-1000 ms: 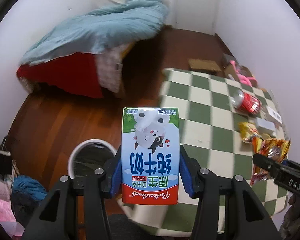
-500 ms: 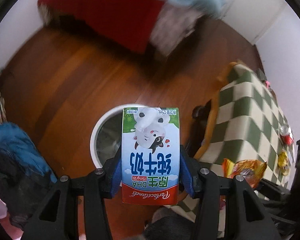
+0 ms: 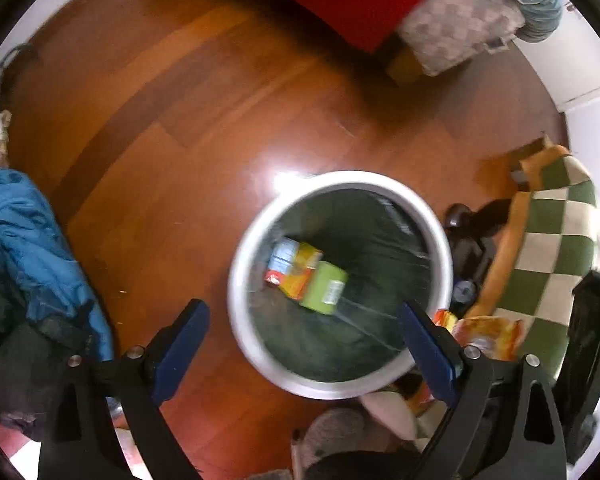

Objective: Collect trash
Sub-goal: 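Carry the carton and chip bag to the trash bin and release both, then move both tools back over the table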

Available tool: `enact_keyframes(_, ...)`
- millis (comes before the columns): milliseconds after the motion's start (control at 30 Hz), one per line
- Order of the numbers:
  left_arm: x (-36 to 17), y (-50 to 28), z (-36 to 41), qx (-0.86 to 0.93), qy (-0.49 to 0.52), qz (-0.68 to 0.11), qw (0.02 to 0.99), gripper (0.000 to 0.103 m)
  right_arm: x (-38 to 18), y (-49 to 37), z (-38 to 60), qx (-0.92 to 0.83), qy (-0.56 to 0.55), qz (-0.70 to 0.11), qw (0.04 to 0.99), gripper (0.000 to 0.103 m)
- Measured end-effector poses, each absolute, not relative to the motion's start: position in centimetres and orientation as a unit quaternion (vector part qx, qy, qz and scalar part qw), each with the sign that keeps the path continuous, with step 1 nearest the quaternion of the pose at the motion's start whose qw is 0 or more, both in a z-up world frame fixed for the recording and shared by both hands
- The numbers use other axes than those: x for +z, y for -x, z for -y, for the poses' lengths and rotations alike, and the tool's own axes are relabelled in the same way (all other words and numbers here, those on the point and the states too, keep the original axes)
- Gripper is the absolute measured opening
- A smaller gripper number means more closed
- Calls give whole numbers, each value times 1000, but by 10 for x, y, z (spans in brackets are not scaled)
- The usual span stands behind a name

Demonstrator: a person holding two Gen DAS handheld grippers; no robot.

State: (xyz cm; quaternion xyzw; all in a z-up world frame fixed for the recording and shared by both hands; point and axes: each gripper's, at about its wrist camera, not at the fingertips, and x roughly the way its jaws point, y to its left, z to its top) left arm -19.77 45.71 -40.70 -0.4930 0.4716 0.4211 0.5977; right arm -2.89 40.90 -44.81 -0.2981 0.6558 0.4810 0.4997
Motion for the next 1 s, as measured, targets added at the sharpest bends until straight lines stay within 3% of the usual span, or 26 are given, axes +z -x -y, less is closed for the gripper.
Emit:
enact_keyframes(100, -405, 211, -451, 449, 467, -478, 592, 96, -461, 33, -416, 481, 298, -663, 491, 91)
enact_keyframes(233, -397, 219, -437, 488, 424, -486, 588, 96, -468, 39, -422, 481, 304, -663, 487, 102)
enact_keyframes(567, -371, 225, -408, 519, 379, -483, 594, 96, -431, 44, -398, 489, 356, -614, 508, 103)
enact_keyframes(1000, -298, 215, -355, 523, 351, -447, 635, 96, -336, 40, -333, 507, 342, -553, 567, 103)
